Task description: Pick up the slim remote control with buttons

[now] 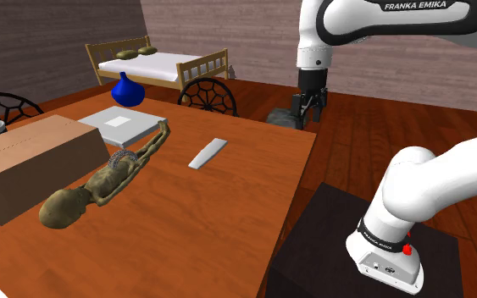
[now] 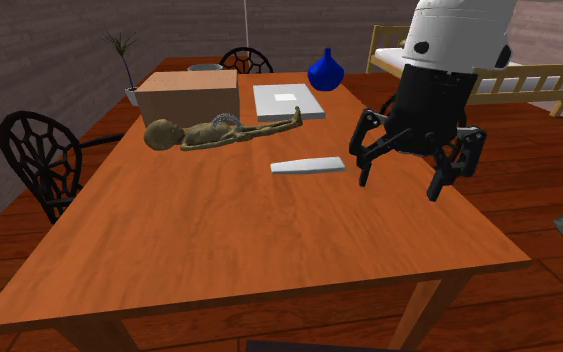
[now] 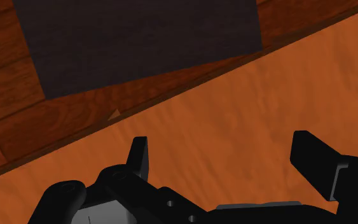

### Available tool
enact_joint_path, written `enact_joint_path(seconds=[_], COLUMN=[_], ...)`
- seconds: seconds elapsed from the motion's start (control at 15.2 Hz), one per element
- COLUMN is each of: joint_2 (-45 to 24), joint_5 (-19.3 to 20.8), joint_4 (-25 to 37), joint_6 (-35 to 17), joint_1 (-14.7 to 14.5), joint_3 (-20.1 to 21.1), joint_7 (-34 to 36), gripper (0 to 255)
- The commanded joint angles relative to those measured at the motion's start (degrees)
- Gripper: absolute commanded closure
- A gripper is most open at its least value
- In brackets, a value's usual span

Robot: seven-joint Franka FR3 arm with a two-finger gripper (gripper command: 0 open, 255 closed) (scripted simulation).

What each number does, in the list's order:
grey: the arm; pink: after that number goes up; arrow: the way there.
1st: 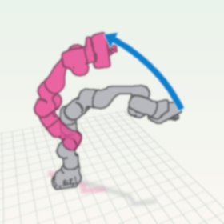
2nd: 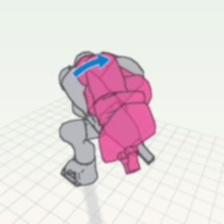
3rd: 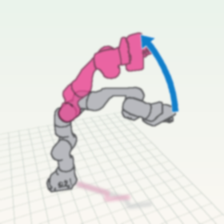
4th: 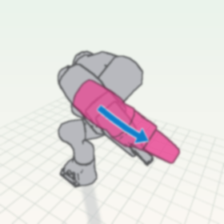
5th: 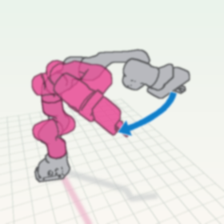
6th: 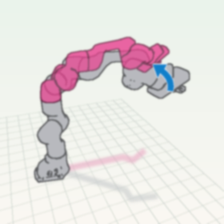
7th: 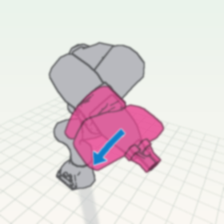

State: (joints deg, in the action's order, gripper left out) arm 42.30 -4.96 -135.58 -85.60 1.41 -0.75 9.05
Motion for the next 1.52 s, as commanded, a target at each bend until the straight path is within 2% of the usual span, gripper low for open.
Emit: enact_joint_path(seconds=[0.0, 0.4, 0.73, 1.06, 1.45], joint_2=[0.0, -7.0, -15.5, -25.7, -39.3], joint_5=[0.0, -5.0, -6.5, -4.9, 1.0], joint_4=[0.0, 0.4, 3.7, 9.2, 18.5], joint_6=[0.0, -9.2, -16.7, -23.1, -28.3], joint_1=[0.0, 1.5, 3.3, 5.5, 7.3], joint_3=[0.0, 8.2, 14.3, 19.3, 22.9], joint_7=[0.0, 16.8, 30.6, 44.7, 62.2], gripper=[0, 0, 0, 0, 0])
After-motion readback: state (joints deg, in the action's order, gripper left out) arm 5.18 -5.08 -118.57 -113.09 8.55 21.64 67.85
